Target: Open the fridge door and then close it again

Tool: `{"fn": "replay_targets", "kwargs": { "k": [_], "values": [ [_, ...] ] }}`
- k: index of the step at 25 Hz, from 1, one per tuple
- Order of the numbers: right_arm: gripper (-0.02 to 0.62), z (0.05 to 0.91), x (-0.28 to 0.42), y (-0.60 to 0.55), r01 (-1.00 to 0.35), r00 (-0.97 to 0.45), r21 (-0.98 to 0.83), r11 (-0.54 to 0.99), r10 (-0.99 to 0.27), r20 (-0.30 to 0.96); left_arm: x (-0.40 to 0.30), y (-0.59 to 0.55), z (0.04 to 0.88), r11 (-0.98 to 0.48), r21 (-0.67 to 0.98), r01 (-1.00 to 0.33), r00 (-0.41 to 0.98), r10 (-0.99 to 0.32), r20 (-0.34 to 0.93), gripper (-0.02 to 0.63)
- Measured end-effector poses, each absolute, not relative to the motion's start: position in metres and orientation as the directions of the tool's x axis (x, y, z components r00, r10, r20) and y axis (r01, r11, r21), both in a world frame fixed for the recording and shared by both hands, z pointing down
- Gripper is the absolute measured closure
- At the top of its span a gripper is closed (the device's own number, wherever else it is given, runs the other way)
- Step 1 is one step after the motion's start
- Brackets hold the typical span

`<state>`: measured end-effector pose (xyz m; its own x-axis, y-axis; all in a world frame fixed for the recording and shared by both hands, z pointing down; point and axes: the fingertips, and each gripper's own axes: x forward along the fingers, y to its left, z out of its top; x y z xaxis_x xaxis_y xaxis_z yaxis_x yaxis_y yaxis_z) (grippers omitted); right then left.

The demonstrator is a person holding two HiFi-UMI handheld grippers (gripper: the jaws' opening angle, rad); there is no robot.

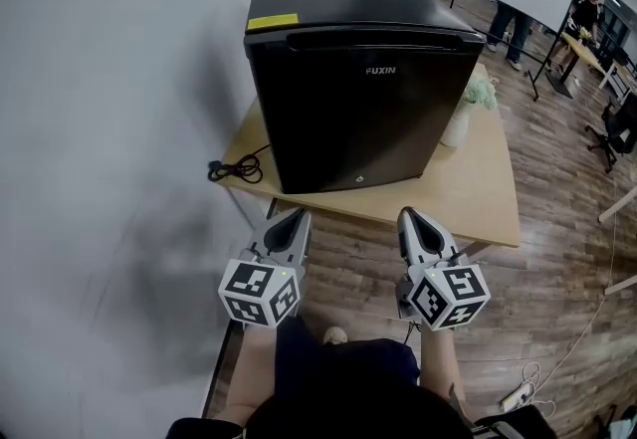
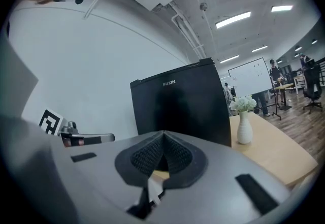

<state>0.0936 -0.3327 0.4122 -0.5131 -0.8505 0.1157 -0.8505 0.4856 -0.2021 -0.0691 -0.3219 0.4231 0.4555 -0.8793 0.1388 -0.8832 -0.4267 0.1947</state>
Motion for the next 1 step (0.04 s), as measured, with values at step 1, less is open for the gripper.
{"fn": "replay_targets", "kwargs": {
  "k": [1],
  "values": [
    [0.606, 0.4123, 0.0921, -0.3326, -0.850, -0.514, -0.200, 0.487, -0.850, 0.117, -0.0696, -0.3219, 0.4229, -0.428, 0.196, -0.883, 0.457, -0.879, 0.138, 0.598]
  ]
}}
